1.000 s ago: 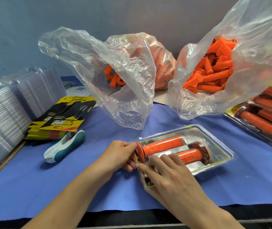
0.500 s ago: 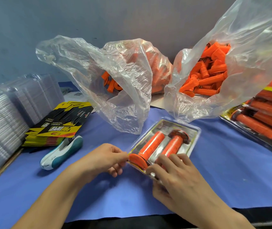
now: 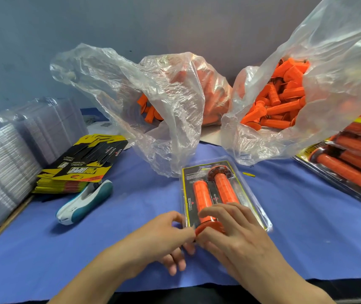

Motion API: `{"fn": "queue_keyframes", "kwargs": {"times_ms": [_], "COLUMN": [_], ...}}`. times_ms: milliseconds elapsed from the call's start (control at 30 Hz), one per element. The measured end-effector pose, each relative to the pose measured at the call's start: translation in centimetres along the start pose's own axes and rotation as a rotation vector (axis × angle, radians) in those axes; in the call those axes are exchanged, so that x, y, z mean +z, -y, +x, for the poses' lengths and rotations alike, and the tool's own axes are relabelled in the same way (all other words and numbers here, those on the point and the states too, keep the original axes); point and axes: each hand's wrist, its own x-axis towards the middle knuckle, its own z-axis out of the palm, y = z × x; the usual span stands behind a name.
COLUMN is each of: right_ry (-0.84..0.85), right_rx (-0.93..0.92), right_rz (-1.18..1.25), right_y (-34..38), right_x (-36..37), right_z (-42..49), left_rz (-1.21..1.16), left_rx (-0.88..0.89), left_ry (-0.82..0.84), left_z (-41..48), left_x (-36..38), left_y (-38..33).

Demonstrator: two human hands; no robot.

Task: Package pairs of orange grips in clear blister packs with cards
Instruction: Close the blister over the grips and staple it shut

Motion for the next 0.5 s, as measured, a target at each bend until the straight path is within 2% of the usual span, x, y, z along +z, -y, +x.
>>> {"fn": "queue_keyframes", "kwargs": {"times_ms": [100, 267, 367, 500], "right_ry": [0.035, 0.089, 0.074, 0.054], "right_rx": [0.0, -0.007, -0.029, -0.052], "right_rz": [0.056, 0.102, 0.129, 0.14], "right_y": [-0.2, -0.1, 0.3, 0.3], "right_x": [-0.3, -1.0, -1.2, -1.4], "right_z": [0.2, 0.4, 0.2, 0.0], "left_rz": [0.014, 0.006, 0.016, -0.013], "left_rx": [0.062, 0.065, 0.063, 0.021], "left_ry": [-0.074, -0.151, -0.273, -0.347], "left_z": [0.6, 2.3, 3.9, 5.6], "left_x": [-0.3, -0.5, -1.6, -3.1], "left_y": [-0.1, -0.5, -0.6, -0.4]}}
